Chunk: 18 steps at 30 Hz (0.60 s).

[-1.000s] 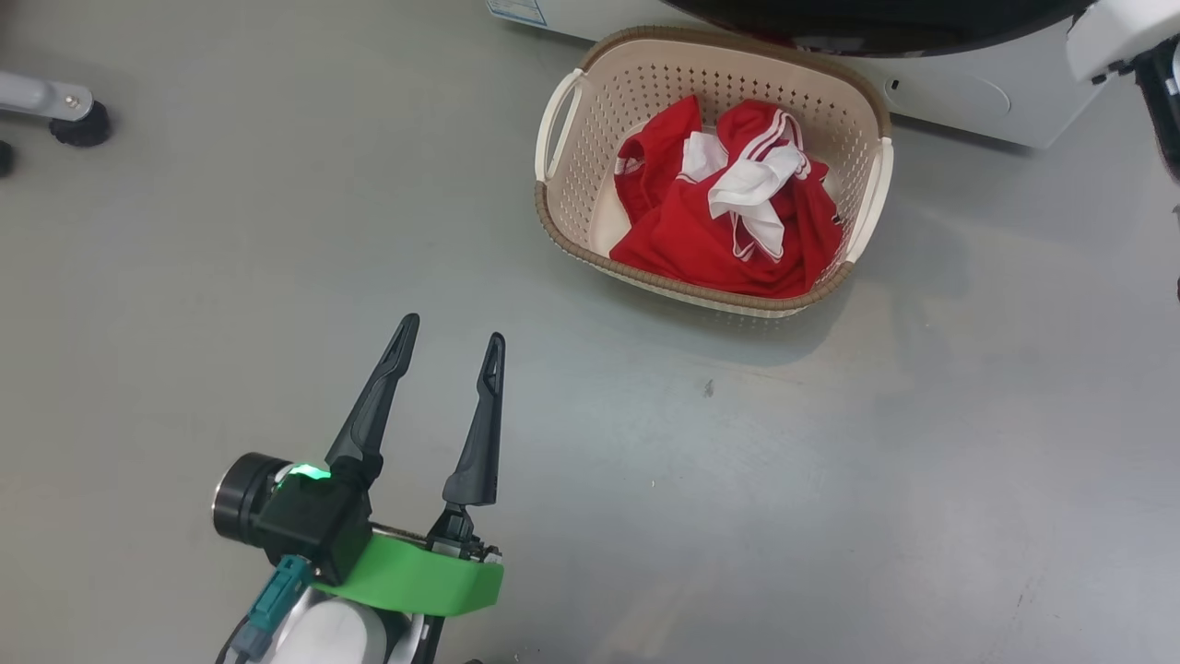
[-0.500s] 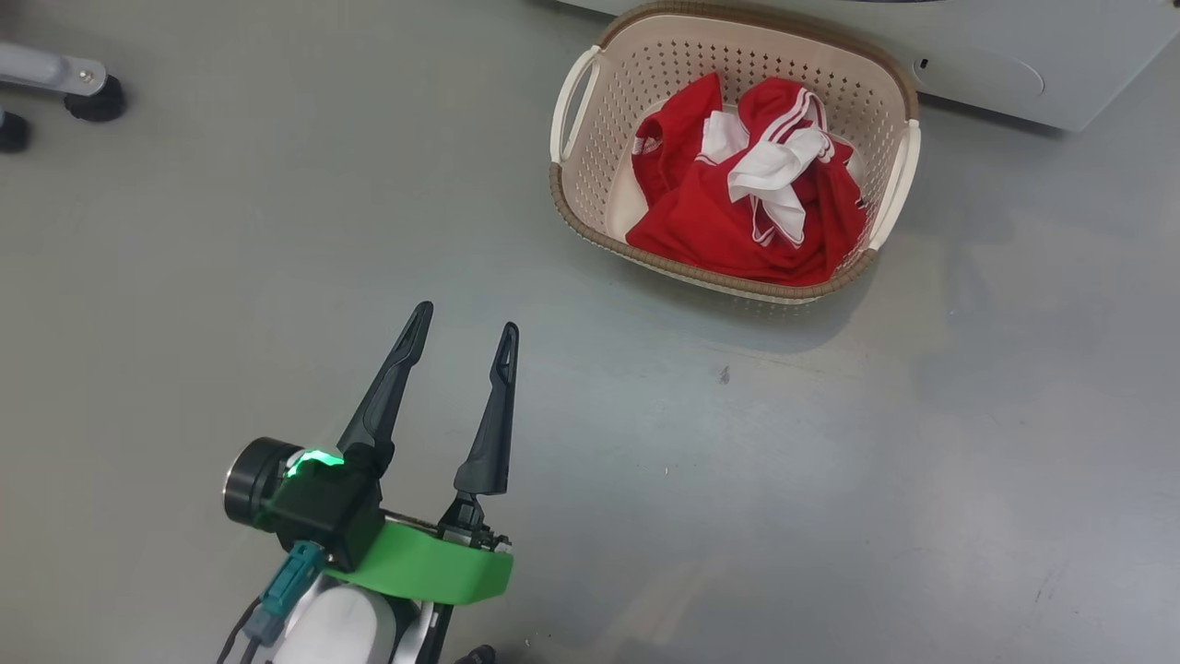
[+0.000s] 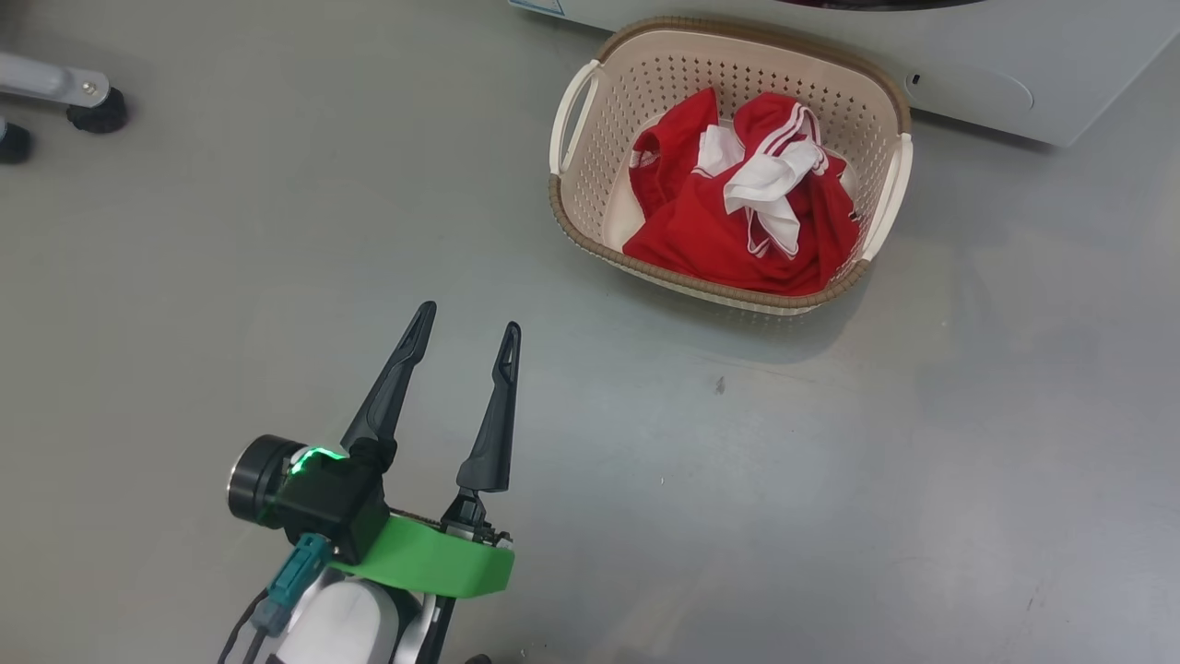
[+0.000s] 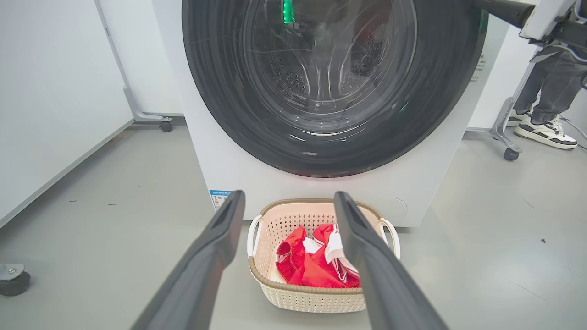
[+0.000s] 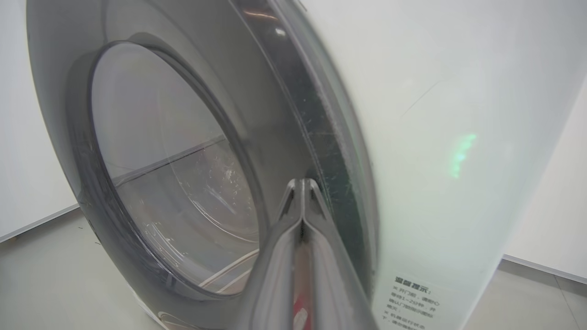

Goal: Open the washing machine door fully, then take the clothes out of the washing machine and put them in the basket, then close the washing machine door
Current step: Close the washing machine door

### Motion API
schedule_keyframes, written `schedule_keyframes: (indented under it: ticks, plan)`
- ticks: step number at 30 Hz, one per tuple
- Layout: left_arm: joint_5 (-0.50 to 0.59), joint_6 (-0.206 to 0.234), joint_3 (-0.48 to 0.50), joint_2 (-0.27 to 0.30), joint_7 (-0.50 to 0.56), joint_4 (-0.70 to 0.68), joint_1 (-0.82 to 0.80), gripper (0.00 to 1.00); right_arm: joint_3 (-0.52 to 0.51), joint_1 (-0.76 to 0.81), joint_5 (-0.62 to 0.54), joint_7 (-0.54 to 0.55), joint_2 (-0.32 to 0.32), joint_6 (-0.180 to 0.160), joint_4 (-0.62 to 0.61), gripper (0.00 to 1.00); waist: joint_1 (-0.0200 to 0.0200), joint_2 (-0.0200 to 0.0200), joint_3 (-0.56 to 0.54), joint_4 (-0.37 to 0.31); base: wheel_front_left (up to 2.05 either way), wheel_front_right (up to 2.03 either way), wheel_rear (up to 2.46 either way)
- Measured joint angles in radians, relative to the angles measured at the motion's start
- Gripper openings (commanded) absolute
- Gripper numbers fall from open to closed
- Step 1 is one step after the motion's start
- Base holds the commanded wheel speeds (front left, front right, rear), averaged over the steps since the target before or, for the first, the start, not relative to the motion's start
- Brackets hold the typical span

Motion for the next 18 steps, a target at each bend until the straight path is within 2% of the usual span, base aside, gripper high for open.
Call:
schedule_keyframes:
  ticks: [6, 17, 18]
  plan:
    - [0.001, 0.0, 0.006, 0.0, 0.0, 0.008, -0.003, 1.0, 0.035, 0.024, 0.008, -0.026, 0.031, 0.001, 0.023, 0.0, 0.0, 0.0, -0.023, -0.014, 0.0, 0.0, 0.0]
    - [0.006, 0.0, 0.036, 0.0, 0.0, 0.018, -0.003, 1.0, 0.045, 0.186, 0.052, -0.056, 0.103, 0.003, 0.023, 0.0, -0.0001, 0.0, -0.084, -0.064, 0.0, 0.0, 0.0]
    - [0.007, 0.0, 0.037, 0.0, 0.0, 0.021, -0.003, 1.0, 0.046, 0.207, 0.061, -0.057, 0.113, 0.003, 0.022, 0.09, 0.0, 0.0, -0.091, -0.07, 0.0, 0.0, 0.0]
